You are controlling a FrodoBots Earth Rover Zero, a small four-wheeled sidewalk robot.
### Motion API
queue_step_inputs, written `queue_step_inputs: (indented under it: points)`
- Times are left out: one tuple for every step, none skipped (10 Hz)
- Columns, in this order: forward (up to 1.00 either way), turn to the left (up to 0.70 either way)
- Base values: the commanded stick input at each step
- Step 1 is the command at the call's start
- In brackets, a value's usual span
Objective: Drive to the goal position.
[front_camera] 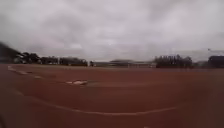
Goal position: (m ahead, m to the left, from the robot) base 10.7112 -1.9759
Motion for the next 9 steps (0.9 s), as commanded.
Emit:
queue_step_inputs:
  points:
    - [0.65, 0.0]
    - [0.65, 0.0]
    - [0.65, 0.0]
    - [0.65, 0.0]
    - [0.65, 0.0]
    - [0.65, 0.0]
    - [0.65, 0.0]
    - [0.65, 0.0]
    - [0.65, 0.0]
